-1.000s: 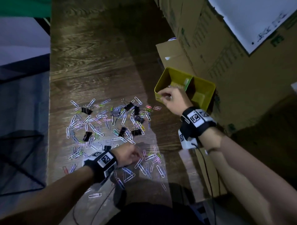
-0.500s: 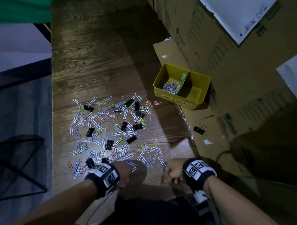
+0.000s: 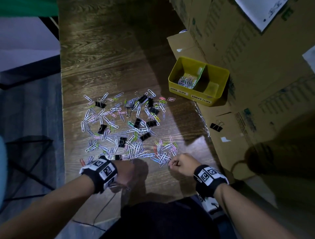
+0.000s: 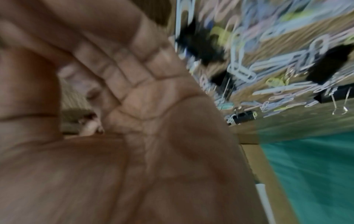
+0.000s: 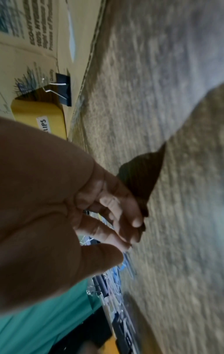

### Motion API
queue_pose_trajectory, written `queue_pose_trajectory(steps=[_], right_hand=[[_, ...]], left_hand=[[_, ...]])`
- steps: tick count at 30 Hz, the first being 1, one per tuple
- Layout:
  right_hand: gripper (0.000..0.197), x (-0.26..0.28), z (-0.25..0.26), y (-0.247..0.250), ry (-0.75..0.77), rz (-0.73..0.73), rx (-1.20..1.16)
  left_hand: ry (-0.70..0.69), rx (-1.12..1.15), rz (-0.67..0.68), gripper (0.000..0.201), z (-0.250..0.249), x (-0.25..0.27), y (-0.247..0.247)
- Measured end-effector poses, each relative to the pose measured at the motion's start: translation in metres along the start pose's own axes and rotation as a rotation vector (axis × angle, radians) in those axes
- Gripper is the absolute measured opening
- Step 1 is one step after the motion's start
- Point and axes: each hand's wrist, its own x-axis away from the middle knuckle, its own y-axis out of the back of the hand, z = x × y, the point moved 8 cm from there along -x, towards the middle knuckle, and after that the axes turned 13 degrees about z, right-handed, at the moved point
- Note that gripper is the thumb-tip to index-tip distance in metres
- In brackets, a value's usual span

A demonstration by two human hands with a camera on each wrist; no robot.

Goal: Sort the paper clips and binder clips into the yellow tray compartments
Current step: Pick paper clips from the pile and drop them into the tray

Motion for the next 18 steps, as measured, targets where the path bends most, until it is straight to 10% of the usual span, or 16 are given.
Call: queue_pose_trajectory(steps=[4,13,18], right_hand=[[0.011,0.002,0.000,-0.001,-0.017,-0.049,0.017],[0.010,0.006,-0.003,0.003,-0.019,-0.225,-0.018],[0.088,0.012,-0.002,0.004,-0.171,-0.296,0.175]], left_hand=[[-0.002,0.083,0.291,0.015,0.011,-0.005,-0.057],[-0.201,0.058,-0.182,0.015,-0.039,-0.025,0.018],[-0.284,0.229,-0.372,0.020,-0.027,-0.019,0.052]])
